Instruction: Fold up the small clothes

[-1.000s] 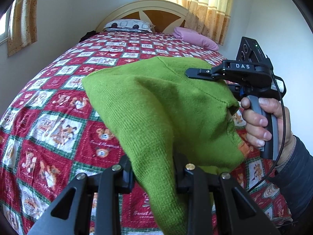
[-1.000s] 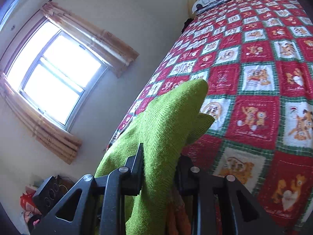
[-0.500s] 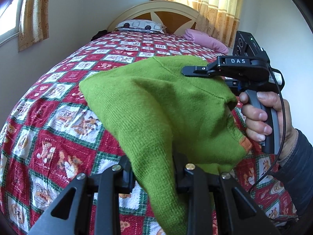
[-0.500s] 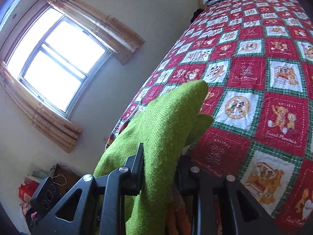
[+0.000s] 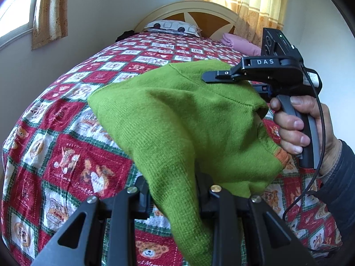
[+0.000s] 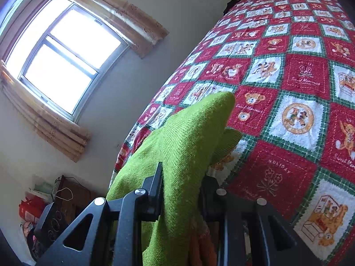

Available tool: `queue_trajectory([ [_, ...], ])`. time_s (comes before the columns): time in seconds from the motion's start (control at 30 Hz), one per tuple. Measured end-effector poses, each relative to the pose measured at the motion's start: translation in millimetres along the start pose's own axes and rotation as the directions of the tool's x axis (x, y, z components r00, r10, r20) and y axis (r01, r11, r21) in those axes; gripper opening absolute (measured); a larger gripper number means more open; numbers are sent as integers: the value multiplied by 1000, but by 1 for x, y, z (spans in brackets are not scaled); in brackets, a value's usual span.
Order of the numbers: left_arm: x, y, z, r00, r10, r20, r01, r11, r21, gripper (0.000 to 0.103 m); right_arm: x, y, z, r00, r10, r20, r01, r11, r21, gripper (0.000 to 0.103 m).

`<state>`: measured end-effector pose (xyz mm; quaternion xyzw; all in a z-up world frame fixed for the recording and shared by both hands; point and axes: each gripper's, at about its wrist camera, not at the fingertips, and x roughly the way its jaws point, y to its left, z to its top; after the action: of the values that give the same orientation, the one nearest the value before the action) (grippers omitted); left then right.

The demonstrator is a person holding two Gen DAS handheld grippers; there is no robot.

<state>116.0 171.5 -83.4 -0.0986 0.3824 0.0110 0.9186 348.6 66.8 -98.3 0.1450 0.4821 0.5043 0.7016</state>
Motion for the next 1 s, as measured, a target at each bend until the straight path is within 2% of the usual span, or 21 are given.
queue_trajectory([
  [0.47, 14, 9, -22, 1000, 7, -31, -8, 1000, -12, 31, 21, -15, -5, 999, -30, -37, 30, 999, 23, 27],
  [0.53, 18, 11, -26, 999, 8, -46, -9, 1000, -22, 40, 27, -16, -7, 997, -62, -44, 62, 998, 2, 28],
  [0.6, 22, 13, -30, 998, 8, -59, -10, 999, -33, 45, 32, -19, -9, 993, -113, -43, 112, 993, -18, 33],
  [0.73, 19, 8, -32, 997, 48, -53, -49, 999, -6, 62, 35, -30, -9, 990, -138, -16, 138, 990, 9, 39],
  [0.9, 13, 5, -31, 996, 75, -50, -74, 997, 11, 68, 27, -29, -7, 981, -193, 22, 193, 981, -11, 46],
  [1.0, 6, 4, -28, 996, 85, -37, -85, 996, 20, 69, 1, -15, -12, 960, -257, 112, 264, 963, -55, 46],
])
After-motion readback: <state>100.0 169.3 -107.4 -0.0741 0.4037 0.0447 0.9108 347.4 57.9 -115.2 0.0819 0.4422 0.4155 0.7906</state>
